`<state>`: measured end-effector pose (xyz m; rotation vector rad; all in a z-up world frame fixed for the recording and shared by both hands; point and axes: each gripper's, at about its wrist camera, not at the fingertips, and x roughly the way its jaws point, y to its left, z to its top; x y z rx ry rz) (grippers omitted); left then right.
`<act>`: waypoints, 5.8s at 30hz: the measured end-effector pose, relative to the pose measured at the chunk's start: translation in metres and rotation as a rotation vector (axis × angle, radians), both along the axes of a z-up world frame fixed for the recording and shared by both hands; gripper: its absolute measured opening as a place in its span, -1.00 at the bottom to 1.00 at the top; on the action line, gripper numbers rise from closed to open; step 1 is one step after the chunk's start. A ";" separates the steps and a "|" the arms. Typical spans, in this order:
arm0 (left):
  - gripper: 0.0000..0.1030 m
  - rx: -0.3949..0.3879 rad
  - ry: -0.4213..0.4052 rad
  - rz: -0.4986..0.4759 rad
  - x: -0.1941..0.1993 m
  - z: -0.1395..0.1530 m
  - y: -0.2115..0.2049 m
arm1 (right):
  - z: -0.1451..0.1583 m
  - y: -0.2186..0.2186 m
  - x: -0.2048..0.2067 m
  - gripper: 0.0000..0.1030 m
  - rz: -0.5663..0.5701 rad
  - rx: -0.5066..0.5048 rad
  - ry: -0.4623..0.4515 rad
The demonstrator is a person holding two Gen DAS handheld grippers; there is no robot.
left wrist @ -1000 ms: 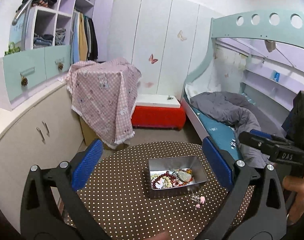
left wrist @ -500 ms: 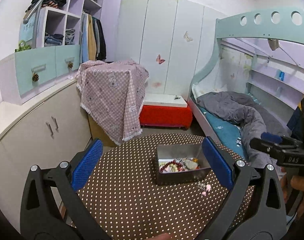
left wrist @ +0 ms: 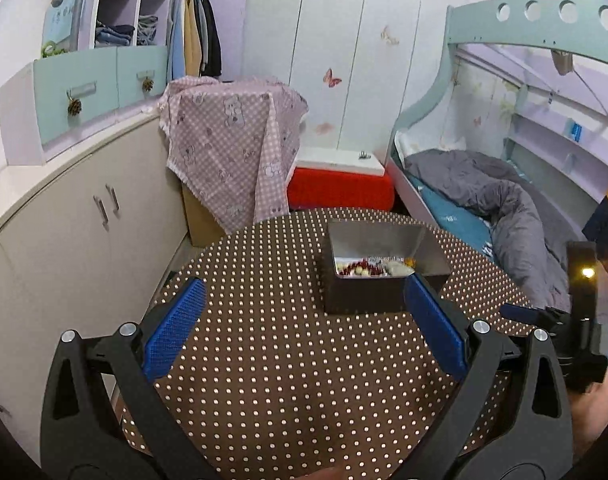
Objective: Organize jewelry
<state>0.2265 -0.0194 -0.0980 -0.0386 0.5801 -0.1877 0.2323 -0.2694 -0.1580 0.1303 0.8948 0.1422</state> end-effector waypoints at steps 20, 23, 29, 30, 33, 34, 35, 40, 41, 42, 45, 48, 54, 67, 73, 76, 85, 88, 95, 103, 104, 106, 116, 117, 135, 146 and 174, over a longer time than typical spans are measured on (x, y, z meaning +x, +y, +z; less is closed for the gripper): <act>0.88 0.050 0.101 -0.113 0.020 -0.041 -0.051 | -0.029 -0.016 -0.008 -0.72 0.051 -0.040 0.030; 0.88 0.073 0.123 -0.141 0.026 -0.050 -0.069 | -0.025 -0.020 -0.009 -0.64 0.068 -0.019 0.016; 0.88 0.079 0.158 -0.117 0.035 -0.061 -0.079 | -0.020 -0.014 0.011 -0.39 0.113 0.010 -0.012; 0.88 0.079 0.164 -0.110 0.036 -0.063 -0.079 | -0.023 -0.012 0.016 -0.39 0.117 0.002 0.000; 0.88 0.085 0.177 -0.102 0.038 -0.067 -0.081 | -0.028 -0.005 0.022 -0.47 0.137 -0.047 0.006; 0.88 0.088 0.180 -0.102 0.039 -0.068 -0.083 | -0.027 -0.005 0.022 -0.69 0.137 -0.076 0.004; 0.88 0.088 0.182 -0.105 0.039 -0.069 -0.085 | -0.027 -0.009 0.019 -0.79 0.134 -0.069 0.006; 0.88 0.093 0.210 -0.151 0.050 -0.077 -0.108 | -0.026 -0.035 0.012 -0.79 0.088 -0.018 0.004; 0.88 0.099 0.217 -0.157 0.052 -0.080 -0.113 | -0.026 -0.039 0.010 -0.79 0.090 -0.004 0.003; 0.88 0.104 0.226 -0.166 0.054 -0.083 -0.120 | -0.025 -0.041 0.008 -0.79 0.095 0.008 0.001; 0.87 0.112 0.252 -0.178 0.061 -0.094 -0.133 | -0.024 -0.047 0.009 -0.79 0.101 0.034 -0.001; 0.78 0.105 0.293 -0.173 0.071 -0.107 -0.139 | -0.025 -0.052 0.010 -0.79 0.092 0.040 0.005; -0.47 0.109 0.292 -0.230 0.071 -0.108 -0.144 | -0.026 -0.055 0.013 -0.78 0.101 0.041 0.008; -0.79 0.036 0.316 -0.287 0.059 -0.108 -0.119 | -0.028 -0.031 0.019 -0.67 0.142 -0.076 0.001; 0.80 0.063 0.283 -0.229 0.063 -0.102 -0.125 | -0.029 -0.032 0.020 -0.67 0.131 -0.068 0.005; 0.80 0.034 0.298 -0.205 0.070 -0.105 -0.120 | -0.030 -0.031 0.019 -0.66 0.131 -0.068 0.004; -0.77 0.024 0.311 -0.228 0.073 -0.109 -0.118 | -0.030 -0.022 0.017 -0.79 0.154 -0.088 -0.005; -0.82 0.002 0.307 -0.251 0.062 -0.107 -0.105 | -0.026 -0.019 0.009 -0.79 0.169 -0.053 -0.011; -0.82 -0.020 0.222 -0.252 0.037 -0.072 -0.073 | 0.002 -0.012 -0.002 -0.79 0.203 -0.008 -0.058; -0.82 -0.063 0.075 -0.253 0.017 -0.001 -0.044 | 0.069 -0.004 -0.008 -0.79 0.254 0.046 -0.183; -0.82 -0.067 0.060 -0.255 0.016 0.006 -0.041 | 0.079 -0.003 -0.008 -0.79 0.261 0.049 -0.205; -0.82 -0.083 0.024 -0.264 0.015 0.025 -0.037 | 0.096 -0.002 -0.005 -0.79 0.271 0.053 -0.241; -0.82 -0.079 -0.076 -0.295 0.046 0.083 -0.047 | 0.144 0.004 0.037 -0.79 0.299 0.086 -0.316; -0.82 -0.086 -0.066 -0.295 0.053 0.082 -0.049 | 0.142 0.006 0.046 -0.79 0.301 0.094 -0.304; 0.90 -0.034 0.069 -0.124 0.117 0.035 -0.037 | 0.076 0.007 0.105 0.86 0.180 0.187 -0.125; 0.90 0.021 -0.019 -0.011 0.065 0.058 -0.018 | 0.115 0.005 0.064 0.86 0.116 0.185 -0.199; 0.90 0.072 -0.334 0.123 -0.152 0.100 -0.012 | 0.174 0.029 -0.166 0.86 -0.034 -0.041 -0.514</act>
